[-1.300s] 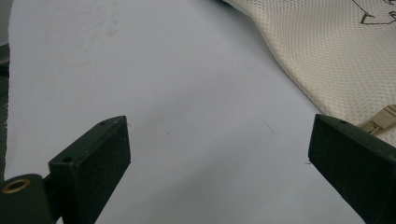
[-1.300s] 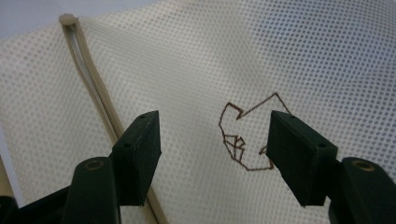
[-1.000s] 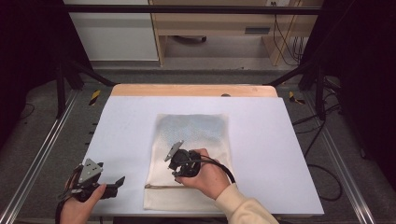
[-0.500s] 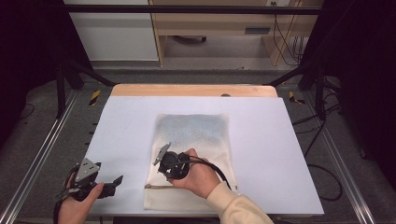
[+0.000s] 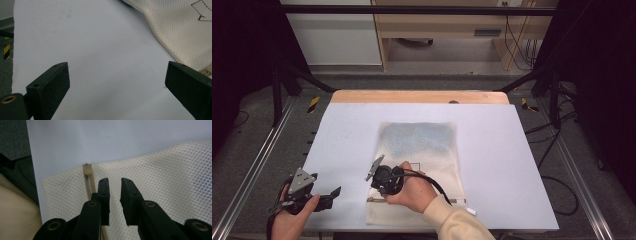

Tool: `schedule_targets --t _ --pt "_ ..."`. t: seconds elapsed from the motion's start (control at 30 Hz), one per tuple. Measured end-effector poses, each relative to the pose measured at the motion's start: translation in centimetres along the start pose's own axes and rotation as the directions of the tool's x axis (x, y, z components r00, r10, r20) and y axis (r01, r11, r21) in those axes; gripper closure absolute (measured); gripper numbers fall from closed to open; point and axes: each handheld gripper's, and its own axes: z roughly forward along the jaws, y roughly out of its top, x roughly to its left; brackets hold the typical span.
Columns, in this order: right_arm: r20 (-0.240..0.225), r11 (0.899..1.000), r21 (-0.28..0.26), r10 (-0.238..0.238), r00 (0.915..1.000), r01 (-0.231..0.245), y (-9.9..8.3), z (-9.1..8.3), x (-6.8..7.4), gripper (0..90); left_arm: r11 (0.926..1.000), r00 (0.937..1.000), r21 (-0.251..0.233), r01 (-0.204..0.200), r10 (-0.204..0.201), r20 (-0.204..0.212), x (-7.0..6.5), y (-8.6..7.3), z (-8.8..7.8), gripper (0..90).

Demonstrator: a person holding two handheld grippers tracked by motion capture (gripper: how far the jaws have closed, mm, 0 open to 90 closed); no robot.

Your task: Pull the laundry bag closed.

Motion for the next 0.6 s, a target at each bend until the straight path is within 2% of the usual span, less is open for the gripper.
schedule_targets --t 0.27,0.4,0.6 --pt "-0.036 1.000 -0.004 -0.027 0.9990 0.027 0.7 0.7 0.6 80.0 1.0000 1.0000 0.007 -0.002 0.002 -0.007 0.1 0.0 0.0 5.4" --pt "-0.046 1.000 -0.003 -0.024 0.9986 0.024 0.9 1.1 0.9 80.4 0.9999 1.0000 0.013 -0.006 0.006 -0.002 0.0 0.0 0.0 5.6" --pt "-0.094 0.999 -0.012 -0.033 0.9950 0.032 1.3 2.0 1.4 77.3 0.9999 1.0000 0.016 -0.007 0.007 0.006 0.0 0.1 0.0 6.1"
